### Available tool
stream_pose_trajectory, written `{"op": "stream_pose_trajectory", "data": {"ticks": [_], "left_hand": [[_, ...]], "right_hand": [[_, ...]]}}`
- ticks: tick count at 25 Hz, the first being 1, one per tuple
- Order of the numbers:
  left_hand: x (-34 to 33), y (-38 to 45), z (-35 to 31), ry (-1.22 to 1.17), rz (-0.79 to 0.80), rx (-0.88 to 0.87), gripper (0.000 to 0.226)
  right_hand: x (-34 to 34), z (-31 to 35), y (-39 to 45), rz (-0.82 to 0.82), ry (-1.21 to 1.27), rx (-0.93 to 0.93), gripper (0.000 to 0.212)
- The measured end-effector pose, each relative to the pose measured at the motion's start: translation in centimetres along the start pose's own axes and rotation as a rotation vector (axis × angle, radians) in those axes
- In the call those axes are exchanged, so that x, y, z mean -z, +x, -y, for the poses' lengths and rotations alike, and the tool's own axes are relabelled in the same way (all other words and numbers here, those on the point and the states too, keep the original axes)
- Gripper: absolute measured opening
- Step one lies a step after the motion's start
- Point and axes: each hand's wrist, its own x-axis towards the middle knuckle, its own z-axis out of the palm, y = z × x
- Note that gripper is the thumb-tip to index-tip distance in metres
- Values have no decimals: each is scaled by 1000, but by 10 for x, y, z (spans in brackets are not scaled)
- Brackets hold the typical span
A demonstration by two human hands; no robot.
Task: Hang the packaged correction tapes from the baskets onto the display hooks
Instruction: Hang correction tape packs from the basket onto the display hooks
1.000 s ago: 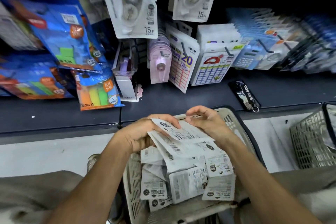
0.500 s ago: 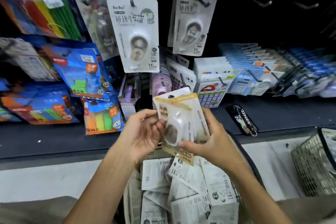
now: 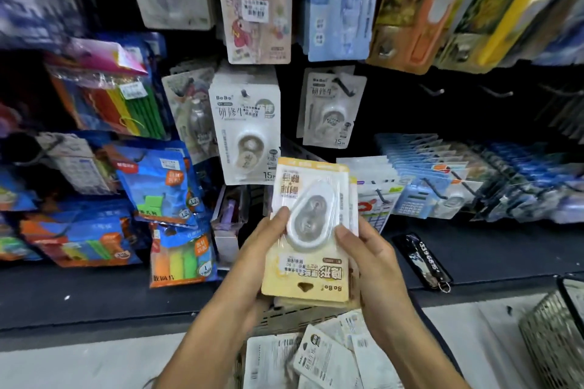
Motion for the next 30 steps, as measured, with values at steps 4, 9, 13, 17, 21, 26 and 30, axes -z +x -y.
{"op": "stream_pose_trajectory", "data": {"ticks": [4,9,13,17,21,26,30], "left_hand": [[-9,1,2,-47,6,-46,63],[-6,-7,-19,396,151,-241,75],[8,-13,-65,1424,100,-450,87],[-1,-13,-84,1842,215,-602,68],[16,-6,-91,1164,373,-235,63],[12,16,-38,262,-8,-7,56],[12,15,-29,165,85,86,58]], "right_hand": [[-15,17,-5,41,-125,55,50],[-10,17,-4,88,-108,11,66],[32,66,4,117,-727,294,116],[37,87,13,542,-1384,365,99],[43,72,16,457,-734,85,61],[41,23,8,-14,-80,-289,49],[39,14,7,-248,131,-342,45]]}}
